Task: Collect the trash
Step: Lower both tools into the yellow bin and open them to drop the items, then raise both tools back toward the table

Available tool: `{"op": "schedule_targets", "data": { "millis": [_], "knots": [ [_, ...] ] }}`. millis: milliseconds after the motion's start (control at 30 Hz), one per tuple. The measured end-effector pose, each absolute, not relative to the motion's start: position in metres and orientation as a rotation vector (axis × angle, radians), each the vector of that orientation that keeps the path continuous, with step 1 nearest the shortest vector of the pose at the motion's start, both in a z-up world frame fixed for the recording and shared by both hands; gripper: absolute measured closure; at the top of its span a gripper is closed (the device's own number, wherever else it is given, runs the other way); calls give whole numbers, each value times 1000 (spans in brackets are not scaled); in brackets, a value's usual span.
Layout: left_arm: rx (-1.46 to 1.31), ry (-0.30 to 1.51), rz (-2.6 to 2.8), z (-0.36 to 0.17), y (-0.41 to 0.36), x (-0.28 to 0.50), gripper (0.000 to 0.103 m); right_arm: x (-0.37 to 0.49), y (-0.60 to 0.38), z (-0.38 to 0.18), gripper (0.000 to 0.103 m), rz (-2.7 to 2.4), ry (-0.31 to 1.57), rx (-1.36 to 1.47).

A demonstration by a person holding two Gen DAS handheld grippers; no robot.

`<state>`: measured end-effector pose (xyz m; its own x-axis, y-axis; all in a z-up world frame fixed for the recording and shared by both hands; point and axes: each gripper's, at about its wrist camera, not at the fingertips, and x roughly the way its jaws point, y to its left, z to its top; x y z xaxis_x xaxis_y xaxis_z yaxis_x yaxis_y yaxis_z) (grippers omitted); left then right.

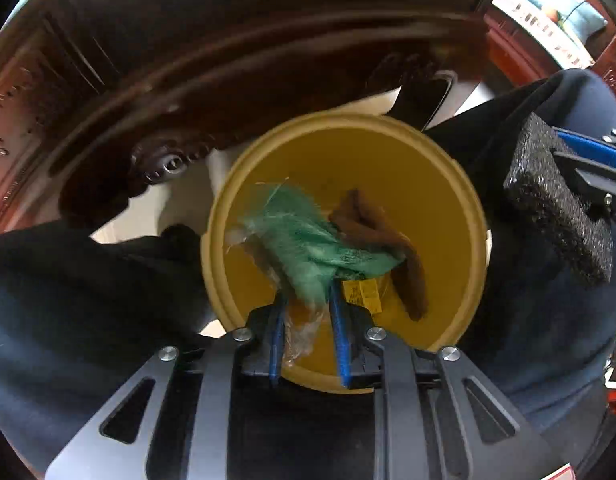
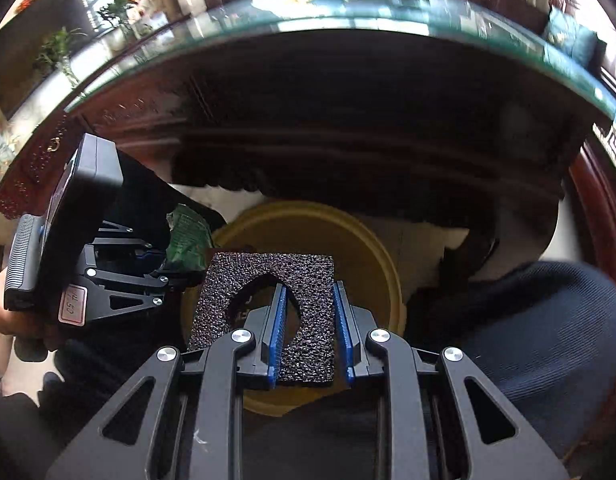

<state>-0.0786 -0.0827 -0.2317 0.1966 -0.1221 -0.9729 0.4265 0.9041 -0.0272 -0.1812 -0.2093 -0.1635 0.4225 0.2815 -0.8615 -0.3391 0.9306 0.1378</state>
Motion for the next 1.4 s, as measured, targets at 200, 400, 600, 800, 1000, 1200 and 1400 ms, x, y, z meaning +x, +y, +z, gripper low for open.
{"op": "schedule_targets", "data": {
  "millis": [200, 400, 600, 800, 1000, 1200, 1400],
  "knots": [
    [271, 1388, -402, -249, -85, -68, 85, -171, -213, -191, 80, 380, 1132, -27],
    [264, 1415, -406, -255, -85, -53, 85, -166, -214, -199, 80, 393, 1157, -25],
    [259, 1452, -438, -265, -92, -46, 62, -161, -211, -203, 80, 397, 1174, -31],
    [241, 1449, -441, -262, -93, -47, 37, -159, -209, -206, 80, 395, 1187, -34],
    [238, 1451, -452, -258, -90, -48, 36, -158, -206, -209, 80, 399, 1197, -46],
    [257, 1440, -452, -258, -91, -51, 36, -155, -206, -209, 70, 408, 1201, -24],
    [258, 1444, -446, -260, -89, -51, 36, -157, -207, -208, 55, 411, 1204, -17]
  ]
}}
